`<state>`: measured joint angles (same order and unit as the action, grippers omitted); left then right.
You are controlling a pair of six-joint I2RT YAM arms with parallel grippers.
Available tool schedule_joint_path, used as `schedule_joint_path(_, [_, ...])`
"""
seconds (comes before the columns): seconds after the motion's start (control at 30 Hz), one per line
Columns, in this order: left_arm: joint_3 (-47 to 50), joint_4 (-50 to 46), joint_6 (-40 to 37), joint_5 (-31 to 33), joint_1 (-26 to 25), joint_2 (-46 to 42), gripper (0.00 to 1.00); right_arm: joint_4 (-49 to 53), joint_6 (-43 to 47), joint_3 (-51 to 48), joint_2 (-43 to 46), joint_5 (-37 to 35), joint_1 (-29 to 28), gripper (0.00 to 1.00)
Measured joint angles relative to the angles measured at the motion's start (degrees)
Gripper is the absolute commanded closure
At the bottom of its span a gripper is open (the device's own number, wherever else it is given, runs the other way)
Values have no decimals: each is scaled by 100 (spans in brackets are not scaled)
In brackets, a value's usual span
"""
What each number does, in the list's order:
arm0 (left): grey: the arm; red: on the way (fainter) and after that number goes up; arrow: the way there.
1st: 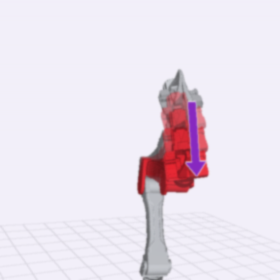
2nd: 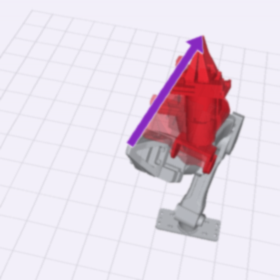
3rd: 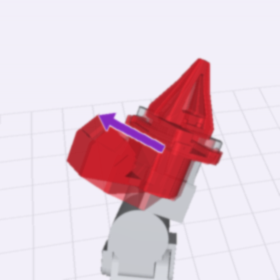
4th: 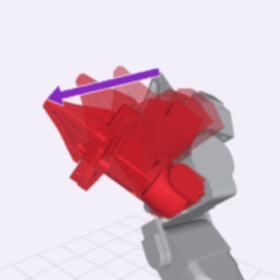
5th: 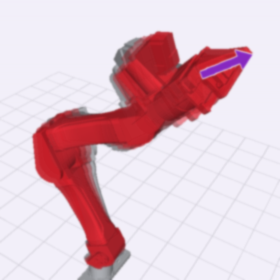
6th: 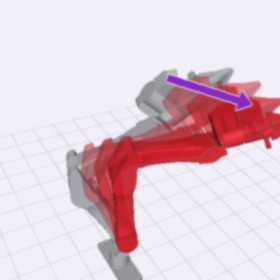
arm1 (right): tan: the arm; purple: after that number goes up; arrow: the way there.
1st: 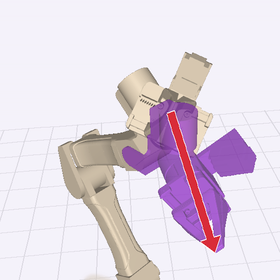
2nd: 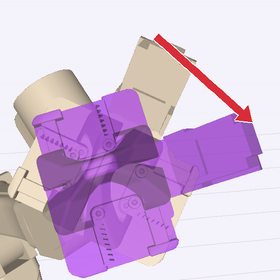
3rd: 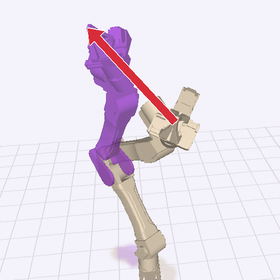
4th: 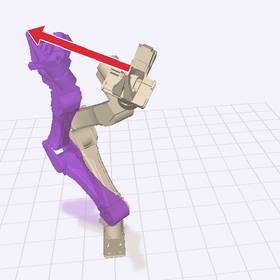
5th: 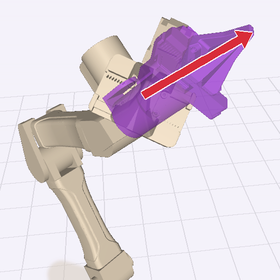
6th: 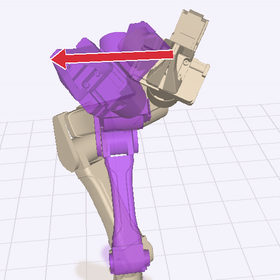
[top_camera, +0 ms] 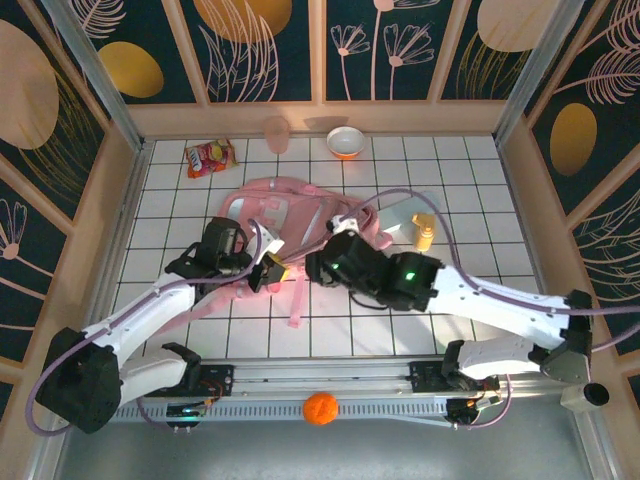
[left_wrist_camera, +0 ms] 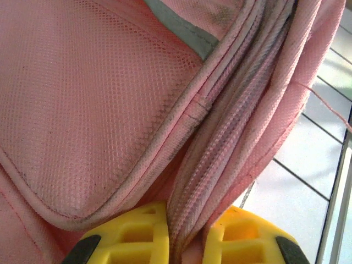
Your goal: Pack the student bag
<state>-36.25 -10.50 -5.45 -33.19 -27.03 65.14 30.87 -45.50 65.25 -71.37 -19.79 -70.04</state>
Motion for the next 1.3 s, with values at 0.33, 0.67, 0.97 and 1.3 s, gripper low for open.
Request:
schedule_joint_path(0.33, [-404,-225,319,-177,0,319,100,-452,-1147,-422,-933,-485,-101,59])
schedule_joint_path(0.67, [-428,-317,450,-286,9,328,100,-1237,-992,-496,-1320,-452,278,62])
schedule_joint_path(0.97, [-448,-302,505,-234,11,339,100,-1014,-1193,-256,-1537,-575,297,78])
schedule_joint_path(1.3, [-468,-302,511,-234,11,339,100,-929,-1226,-229,-1543,-623,299,80])
